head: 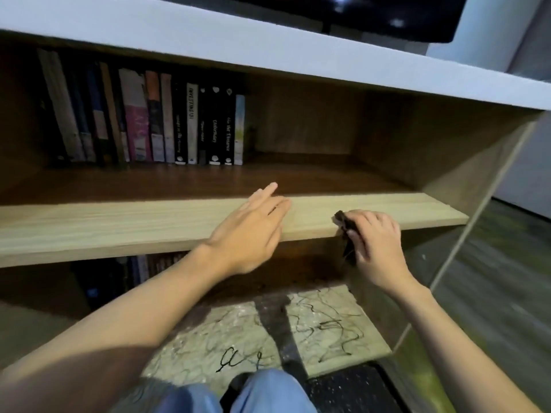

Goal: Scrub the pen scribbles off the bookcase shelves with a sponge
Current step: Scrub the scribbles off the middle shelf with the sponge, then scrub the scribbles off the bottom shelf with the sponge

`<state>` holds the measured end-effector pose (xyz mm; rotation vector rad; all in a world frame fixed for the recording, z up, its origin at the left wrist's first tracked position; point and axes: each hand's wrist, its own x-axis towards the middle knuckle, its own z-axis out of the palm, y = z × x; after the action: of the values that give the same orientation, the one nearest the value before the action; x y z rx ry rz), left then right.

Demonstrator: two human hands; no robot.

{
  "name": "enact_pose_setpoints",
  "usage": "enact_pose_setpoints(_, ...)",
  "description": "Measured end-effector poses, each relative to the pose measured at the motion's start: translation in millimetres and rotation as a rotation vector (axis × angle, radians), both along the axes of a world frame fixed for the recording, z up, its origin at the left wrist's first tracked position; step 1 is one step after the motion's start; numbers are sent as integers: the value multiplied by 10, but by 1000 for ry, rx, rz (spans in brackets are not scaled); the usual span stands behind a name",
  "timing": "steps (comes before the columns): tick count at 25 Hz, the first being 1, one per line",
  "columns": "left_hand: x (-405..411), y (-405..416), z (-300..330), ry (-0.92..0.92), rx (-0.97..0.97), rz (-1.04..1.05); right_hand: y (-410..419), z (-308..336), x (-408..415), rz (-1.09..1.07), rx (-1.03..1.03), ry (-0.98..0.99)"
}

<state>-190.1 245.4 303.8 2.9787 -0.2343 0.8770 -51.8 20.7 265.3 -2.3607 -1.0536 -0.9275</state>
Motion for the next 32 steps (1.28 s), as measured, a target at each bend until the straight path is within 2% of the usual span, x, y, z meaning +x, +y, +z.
enact_pose_setpoints(2, 141, -273, -167, -120, 40, -83, -203, -153, 13, -131, 181, 73)
enact_pose_setpoints(5, 313, -548, -596, -137, 78, -213, -426, -508, -121, -168, 470, 321)
enact_pose_setpoints(8, 398, -648, -1131, -33, 110, -277, -626, -990, -293, -252, 828, 783)
enact_pose_setpoints(11, 456, -595, -1651, 29, 100, -242, -932, -1284, -300, -470, 1232, 1140)
enact_pose_setpoints(14, 485, -429, -2065, 157, 42, -182, -1238, -1373, -255, -416, 1528, 1462)
enact_pose_setpoints(16, 519, -315, -2277, 266, -11, -138, -1354, -1430, -213, -332, 1654, 1602)
enact_pose_setpoints(20, 700, -260, -2698, 429, -74, -24, -1478, -1682, -71, -252, 1740, 1742)
enact_pose_setpoints(23, 933, -574, -2933, 503, -115, 129, -1637, -1898, 258, -257, 1758, 1830)
enact_pose_setpoints(26, 1182, -897, -3188, 541, -143, 207, -1768, -2229, 775, -196, 1640, 1873)
enact_pose_setpoints(29, 1433, -1127, -3358, 620, -156, 221, -1711, -2499, 1261, -84, 1404, 2135)
enact_pose_setpoints(32, 1554, -1283, -3259, 612, -165, 350, -1663, -2635, 1631, -105, 1215, 2377)
